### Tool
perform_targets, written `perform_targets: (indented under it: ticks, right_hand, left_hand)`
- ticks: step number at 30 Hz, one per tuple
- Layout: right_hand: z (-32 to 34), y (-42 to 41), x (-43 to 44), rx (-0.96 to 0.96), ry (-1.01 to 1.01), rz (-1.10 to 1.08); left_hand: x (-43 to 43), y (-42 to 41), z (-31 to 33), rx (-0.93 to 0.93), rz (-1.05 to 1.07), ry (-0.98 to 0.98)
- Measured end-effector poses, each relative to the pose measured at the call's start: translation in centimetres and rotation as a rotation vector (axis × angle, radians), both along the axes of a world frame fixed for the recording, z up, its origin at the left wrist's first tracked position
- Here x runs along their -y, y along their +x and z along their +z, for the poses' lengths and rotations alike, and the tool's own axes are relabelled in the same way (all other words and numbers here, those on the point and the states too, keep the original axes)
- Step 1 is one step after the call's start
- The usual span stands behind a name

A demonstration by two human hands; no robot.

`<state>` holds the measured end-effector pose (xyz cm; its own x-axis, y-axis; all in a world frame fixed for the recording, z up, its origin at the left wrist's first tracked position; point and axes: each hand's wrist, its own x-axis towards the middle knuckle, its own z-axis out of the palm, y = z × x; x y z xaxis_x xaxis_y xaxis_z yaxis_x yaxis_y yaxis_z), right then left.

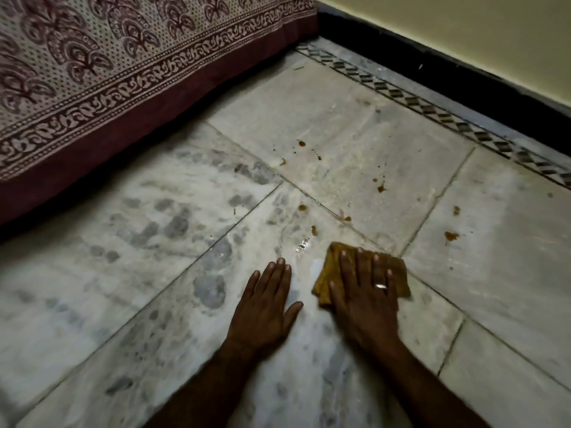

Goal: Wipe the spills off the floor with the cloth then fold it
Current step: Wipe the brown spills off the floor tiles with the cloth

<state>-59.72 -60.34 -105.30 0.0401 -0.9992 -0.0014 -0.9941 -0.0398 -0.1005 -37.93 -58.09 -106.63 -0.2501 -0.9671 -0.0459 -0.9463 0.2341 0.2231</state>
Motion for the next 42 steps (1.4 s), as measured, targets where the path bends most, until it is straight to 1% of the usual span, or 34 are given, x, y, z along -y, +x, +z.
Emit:
perform_targets:
  ticks: [1, 3, 5, 6, 7, 9, 11, 12, 14, 16, 17, 18, 20, 22, 23, 24, 26, 28, 29, 30, 32, 33, 35, 36, 38, 40, 41, 42]
  right_hand:
    - [0.0, 1.6, 0.7, 0.012, 0.011, 0.001]
    - [-0.4, 3.4, 0.2, 0.005, -0.008, 0.114]
    - [-0.7, 2.7, -1.9, -0.014, -0.011, 0.241]
    - [-0.6, 1.8, -2.4, -0.013, 0.001, 0.259]
    - [-0.7, 1.0, -2.3, -0.007, 0.002, 0.234]
    - [-0.6, 1.0, 0.2, 0.017, 0.003, 0.097]
    - [-0.5, 3.6, 3.8, 0.023, 0.0, 0.022]
    - [-0.4, 5.4, 4.7, 0.018, -0.009, 0.042]
    - [-0.6, 8.0, 4.4, 0.012, -0.045, 0.162]
    - [-0.8, 7.7, 2.0, 0.018, -0.113, 0.271]
    - [-0.7, 6.7, 0.6, 0.022, -0.132, 0.292]
    - [-0.7, 5.5, 0.1, 0.013, -0.148, 0.291]
    - [-0.9, 4.0, 1.3, -0.012, -0.142, 0.193]
    - [-0.7, 5.6, 5.4, 0.014, -0.085, 0.034]
    - [-0.7, 7.4, 7.3, 0.021, -0.069, -0.003]
    - [-0.6, 9.1, 8.2, 0.028, -0.068, 0.007]
    - [-0.7, 10.8, 7.5, 0.009, -0.096, 0.141]
    - [-1.1, 9.6, 4.9, -0.025, -0.105, 0.297]
    - [-1.0, 8.4, 4.0, -0.03, -0.08, 0.315]
    - [-1.1, 7.5, 3.9, -0.03, -0.069, 0.278]
    - [-1.0, 7.4, 6.5, -0.006, -0.068, 0.11]
    - [-1.0, 8.6, 8.7, 0.019, -0.063, 0.03]
    - [-0.8, 12.2, 12.5, 0.04, -0.071, -0.011]
    - [-0.8, 13.8, 13.4, 0.044, -0.082, 0.03]
    - [-1.3, 15.3, 13.1, 0.035, -0.122, 0.187]
    - [-1.2, 13.7, 11.3, 0.003, -0.115, 0.339]
    - [-0.9, 12.5, 11.0, -0.019, -0.106, 0.375]
    - [-1.0, 11.4, 11.4, -0.038, -0.1, 0.359]
  left_hand:
    - [0.0, 0.1, 0.0, -0.011, 0.003, -0.021]
    - [0.0, 0.2, -0.2, -0.031, 0.011, -0.068]
    - [0.0, 0.6, -0.4, -0.043, 0.005, -0.082]
    - [0.1, 1.1, -0.5, -0.043, 0.003, -0.082]
    - [0.3, 1.7, -0.7, -0.035, 0.012, -0.086]
    - [1.4, 3.2, -0.7, -0.008, 0.061, -0.083]
    - [2.5, 4.3, -0.8, 0.014, 0.071, -0.079]
    - [2.9, 4.6, -0.9, 0.02, 0.067, -0.082]
    - [3.5, 4.9, -1.0, 0.025, 0.073, -0.094]
    - [4.1, 5.4, -1.2, 0.018, 0.059, -0.119]
    - [4.2, 5.7, -1.2, 0.018, 0.051, -0.133]
    - [4.8, 6.3, -1.2, 0.017, 0.052, -0.14]
    - [5.7, 7.5, -1.2, 0.014, 0.097, -0.143]
    - [6.6, 8.2, -1.0, 0.011, 0.124, -0.147]
    - [7.0, 8.2, -1.0, 0.01, 0.123, -0.15]
    - [7.3, 8.1, -1.1, 0.008, 0.121, -0.15]
    - [7.8, 8.1, -1.2, 0.001, 0.132, -0.139]
    - [8.3, 8.7, -1.1, -0.007, 0.159, -0.112]
    - [8.6, 9.1, -0.9, -0.008, 0.174, -0.109]
    - [8.8, 9.4, -0.9, -0.007, 0.186, -0.107]
    - [9.3, 9.9, -0.7, -0.01, 0.196, -0.107]
    - [9.5, 10.0, -0.7, -0.017, 0.197, -0.107]
    - [9.8, 9.9, -0.7, -0.038, 0.203, -0.116]
    - [9.8, 9.9, -0.8, -0.04, 0.206, -0.127]
    - [9.8, 9.9, -0.9, -0.045, 0.21, -0.127]
    - [10.3, 10.1, -0.9, -0.045, 0.213, -0.125]
    - [10.8, 10.3, -0.8, -0.042, 0.224, -0.122]
    - [11.3, 10.5, -0.8, -0.036, 0.242, -0.121]
